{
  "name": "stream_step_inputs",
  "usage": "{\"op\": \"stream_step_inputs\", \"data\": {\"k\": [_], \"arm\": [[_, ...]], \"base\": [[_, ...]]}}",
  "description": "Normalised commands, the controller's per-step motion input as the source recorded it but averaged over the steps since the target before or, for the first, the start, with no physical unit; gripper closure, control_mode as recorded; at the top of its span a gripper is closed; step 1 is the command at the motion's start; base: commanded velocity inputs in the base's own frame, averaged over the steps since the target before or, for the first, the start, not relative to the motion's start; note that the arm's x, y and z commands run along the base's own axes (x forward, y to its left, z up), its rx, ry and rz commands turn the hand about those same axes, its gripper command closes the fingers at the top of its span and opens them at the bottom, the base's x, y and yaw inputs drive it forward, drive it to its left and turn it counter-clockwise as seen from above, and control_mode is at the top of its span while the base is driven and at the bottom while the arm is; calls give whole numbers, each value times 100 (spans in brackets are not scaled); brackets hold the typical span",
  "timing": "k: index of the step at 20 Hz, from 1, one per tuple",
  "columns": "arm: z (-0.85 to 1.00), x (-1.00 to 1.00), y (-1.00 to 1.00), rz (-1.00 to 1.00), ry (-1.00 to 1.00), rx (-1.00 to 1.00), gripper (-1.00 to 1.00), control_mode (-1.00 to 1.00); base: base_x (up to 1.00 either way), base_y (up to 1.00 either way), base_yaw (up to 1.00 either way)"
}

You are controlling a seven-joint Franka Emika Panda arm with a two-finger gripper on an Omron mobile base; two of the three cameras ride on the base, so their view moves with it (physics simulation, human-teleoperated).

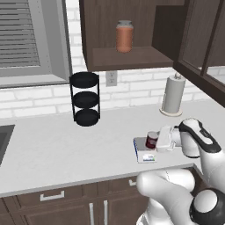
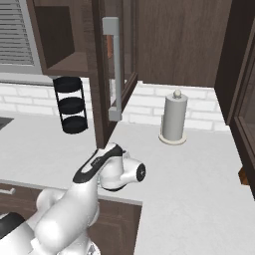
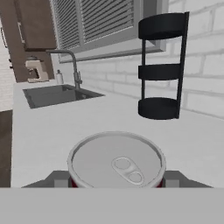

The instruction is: Pick the canned food and place it on the digital scale for weighing, and close the cabinet.

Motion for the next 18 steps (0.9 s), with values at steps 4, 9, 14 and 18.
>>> {"op": "stream_step_inputs", "data": {"k": [4,9,14,18], "arm": [[-16,38,0,2,1,0,100,-100],[-16,38,0,2,1,0,100,-100],[-19,19,0,2,0,0,100,-100],[-30,20,0,1,0,0,100,-100]], "base": [[0,0,0],[0,0,0],[0,0,0],[0,0,0]]}}
